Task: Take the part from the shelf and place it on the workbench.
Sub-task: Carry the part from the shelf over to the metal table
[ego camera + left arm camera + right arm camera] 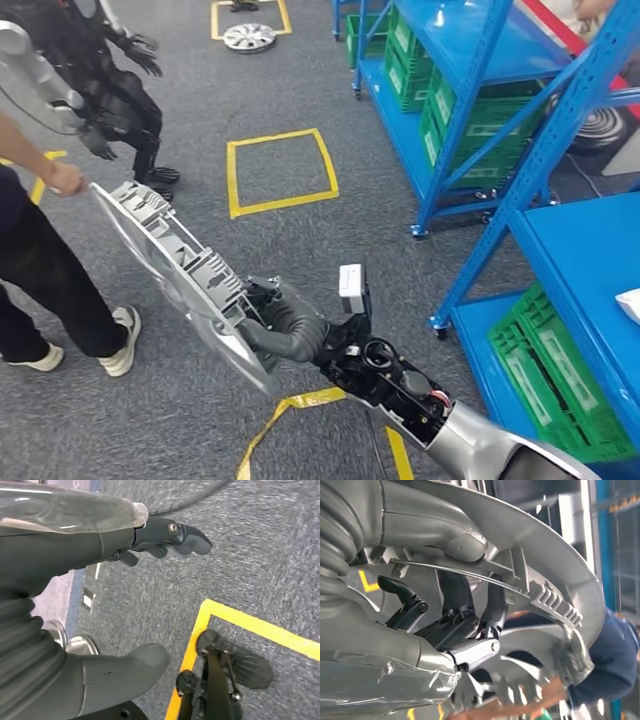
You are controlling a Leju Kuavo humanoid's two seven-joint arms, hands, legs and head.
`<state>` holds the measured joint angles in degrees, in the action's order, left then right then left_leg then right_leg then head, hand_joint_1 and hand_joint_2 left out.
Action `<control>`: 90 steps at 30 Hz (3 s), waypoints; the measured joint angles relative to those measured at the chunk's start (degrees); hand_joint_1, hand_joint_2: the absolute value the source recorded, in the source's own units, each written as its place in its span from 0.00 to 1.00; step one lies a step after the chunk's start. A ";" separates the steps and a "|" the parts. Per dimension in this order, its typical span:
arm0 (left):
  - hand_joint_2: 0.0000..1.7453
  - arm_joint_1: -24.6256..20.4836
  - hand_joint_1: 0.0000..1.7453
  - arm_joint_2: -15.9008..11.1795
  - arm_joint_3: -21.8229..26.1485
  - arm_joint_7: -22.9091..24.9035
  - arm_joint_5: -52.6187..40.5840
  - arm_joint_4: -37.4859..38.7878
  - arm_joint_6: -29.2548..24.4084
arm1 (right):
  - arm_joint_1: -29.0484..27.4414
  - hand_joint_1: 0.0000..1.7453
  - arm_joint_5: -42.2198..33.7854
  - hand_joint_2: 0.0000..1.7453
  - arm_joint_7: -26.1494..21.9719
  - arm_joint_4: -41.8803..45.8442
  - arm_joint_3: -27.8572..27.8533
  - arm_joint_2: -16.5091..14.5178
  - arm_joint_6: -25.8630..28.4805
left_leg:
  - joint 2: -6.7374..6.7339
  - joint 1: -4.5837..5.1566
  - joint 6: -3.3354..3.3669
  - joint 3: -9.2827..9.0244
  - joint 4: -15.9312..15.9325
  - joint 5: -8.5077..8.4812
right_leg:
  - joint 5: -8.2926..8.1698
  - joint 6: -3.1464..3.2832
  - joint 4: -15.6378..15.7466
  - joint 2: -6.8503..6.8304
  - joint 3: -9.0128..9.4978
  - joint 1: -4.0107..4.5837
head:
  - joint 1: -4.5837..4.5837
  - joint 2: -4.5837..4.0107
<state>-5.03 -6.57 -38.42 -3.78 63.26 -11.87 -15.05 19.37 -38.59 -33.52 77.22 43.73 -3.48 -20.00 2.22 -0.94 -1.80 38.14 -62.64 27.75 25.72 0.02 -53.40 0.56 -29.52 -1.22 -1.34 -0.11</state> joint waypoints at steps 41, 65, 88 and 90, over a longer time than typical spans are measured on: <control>1.00 -0.28 0.00 0.67 -0.04 0.44 0.15 -0.09 0.28 | -0.23 1.00 -1.80 1.00 0.01 -0.19 0.42 0.25 2.19 | -5.05 -0.11 0.51 -3.85 7.44 -4.32 | 2.01 -1.77 -1.16 -6.91 0.55 0.83 | 0.34 0.00; 1.00 -0.33 0.00 0.89 -0.04 0.27 1.98 -0.09 -0.46 | 1.20 1.00 -2.53 1.00 0.14 -0.37 1.82 -0.10 2.08 | -1.66 -0.14 -0.51 5.36 -9.28 2.11 | 1.33 0.41 -1.22 -2.29 -0.13 0.44 | 0.52 0.00; 1.00 -0.24 0.00 0.90 -0.07 -0.68 3.08 -0.09 -0.67 | 1.77 1.00 -1.78 1.00 1.90 0.13 2.92 -0.67 2.21 | 5.90 -0.11 1.34 -2.98 7.56 -5.34 | 1.53 -0.33 -2.25 4.11 -0.89 0.65 | -1.43 0.00; 1.00 0.04 0.00 0.91 -0.08 -0.67 3.29 -0.09 -0.93 | 1.86 1.00 -1.84 1.00 2.07 0.11 3.01 -0.82 1.97 | 5.21 -0.09 0.77 -2.56 7.02 -4.94 | 1.14 0.23 -1.55 2.52 -0.44 0.50 | -1.17 0.00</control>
<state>-4.99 -5.66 -38.50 -4.45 66.55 -11.96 -15.98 21.23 -40.43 -31.45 77.34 46.74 -4.30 -18.03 7.43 -1.03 -1.03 35.57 -55.62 22.81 26.86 0.25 -54.94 3.08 -29.96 -0.72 -2.51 -0.11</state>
